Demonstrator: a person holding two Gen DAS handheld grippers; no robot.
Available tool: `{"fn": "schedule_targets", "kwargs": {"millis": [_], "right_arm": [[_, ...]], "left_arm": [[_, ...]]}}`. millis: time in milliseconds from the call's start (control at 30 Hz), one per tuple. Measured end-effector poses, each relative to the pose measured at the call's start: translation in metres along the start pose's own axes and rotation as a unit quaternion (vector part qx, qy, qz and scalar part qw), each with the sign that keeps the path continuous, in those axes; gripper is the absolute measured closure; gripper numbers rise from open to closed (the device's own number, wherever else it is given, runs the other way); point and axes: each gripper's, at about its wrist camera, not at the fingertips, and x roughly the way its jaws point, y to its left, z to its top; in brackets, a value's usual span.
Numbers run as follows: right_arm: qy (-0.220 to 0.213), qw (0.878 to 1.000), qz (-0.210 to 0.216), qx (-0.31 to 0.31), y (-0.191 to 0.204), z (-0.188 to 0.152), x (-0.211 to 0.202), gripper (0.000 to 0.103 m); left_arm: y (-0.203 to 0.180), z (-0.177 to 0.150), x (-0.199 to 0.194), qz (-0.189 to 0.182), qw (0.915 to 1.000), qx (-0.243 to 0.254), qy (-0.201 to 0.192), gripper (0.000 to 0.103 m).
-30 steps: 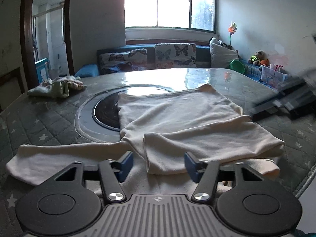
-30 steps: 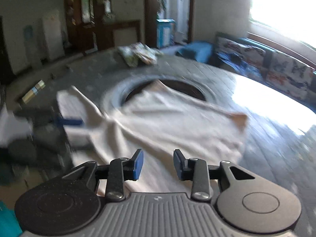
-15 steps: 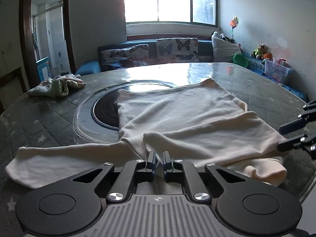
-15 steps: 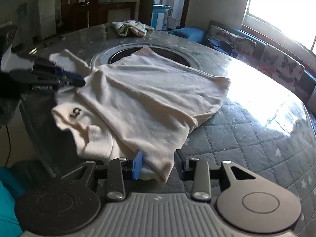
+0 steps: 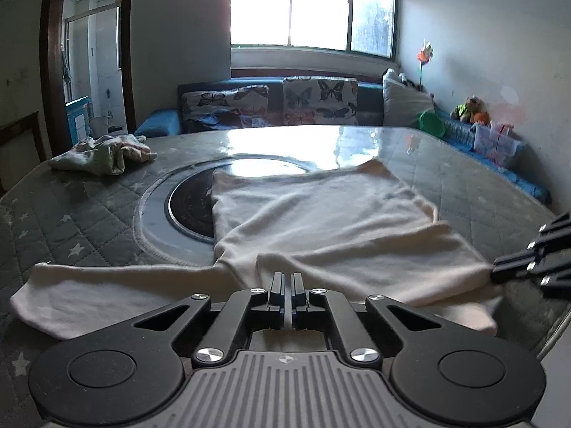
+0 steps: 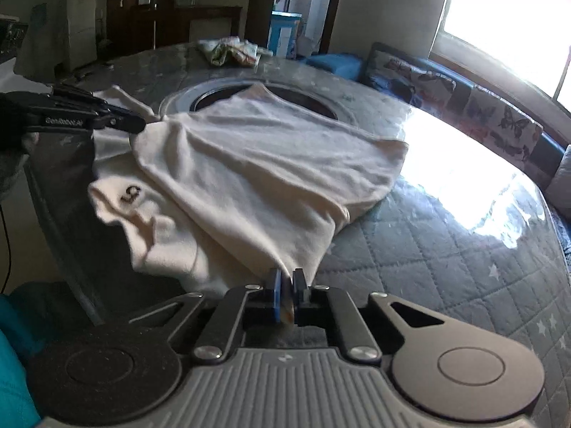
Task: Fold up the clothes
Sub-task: 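Grasp the sweatshirt side with the right tool and fold it inward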
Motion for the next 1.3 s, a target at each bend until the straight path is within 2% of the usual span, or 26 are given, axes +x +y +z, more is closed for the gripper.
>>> {"fn": "schedule_targets", "kwargs": {"millis": [100,200,300,433,733,933,1100,1133,1200,1233,1300], "right_arm": [[0.006,1.0,0.002,0.0,-0.003,-0.001,-0.001,0.098],[-0.011,1.0,0.008,0.003,-0.005,0.004,-0.007,0.097],[-0.034,0.999,0.014,0.013,-0.01,0.017,-0.008,0.095],[-0.046,0.998,0.024,0.04,-0.02,0.033,0.001,0.094],[-0.039,0.996,0.024,0.071,-0.024,0.045,0.043,0.094],[-0.037,0.995,0.016,0.086,-0.028,0.04,0.055,0.094],[-0.039,0.995,0.012,0.089,-0.029,0.04,0.057,0.093],[-0.041,0.995,0.012,0.089,-0.028,0.04,0.056,0.092],[-0.045,0.996,0.014,0.079,-0.023,0.041,0.053,0.084],[-0.046,0.996,0.017,0.072,-0.02,0.041,0.051,0.081],[-0.048,0.997,0.026,0.056,-0.013,0.04,0.047,0.079]], "left_arm": [[0.005,-0.005,0.006,0.014,0.9997,-0.002,0.019,0.098],[0.007,-0.004,0.004,0.02,0.9997,-0.006,0.016,0.098],[0.001,0.0,-0.001,0.01,0.9999,0.005,-0.003,0.097],[-0.01,0.007,0.004,-0.012,0.9998,0.014,-0.007,0.096],[-0.031,0.017,0.04,-0.037,0.9991,0.02,0.005,0.096],[-0.017,0.013,0.057,-0.003,0.9997,0.005,0.025,0.094],[-0.004,0.01,0.047,0.007,0.9998,-0.003,0.018,0.09],[-0.003,0.01,0.044,0.006,0.9998,-0.002,0.016,0.089],[-0.003,0.007,0.038,0.0,0.9999,0.007,0.013,0.085],[-0.005,0.005,0.036,-0.001,0.9998,0.017,0.013,0.082],[-0.01,0.0,0.035,0.003,0.9993,0.033,0.014,0.082]]}}
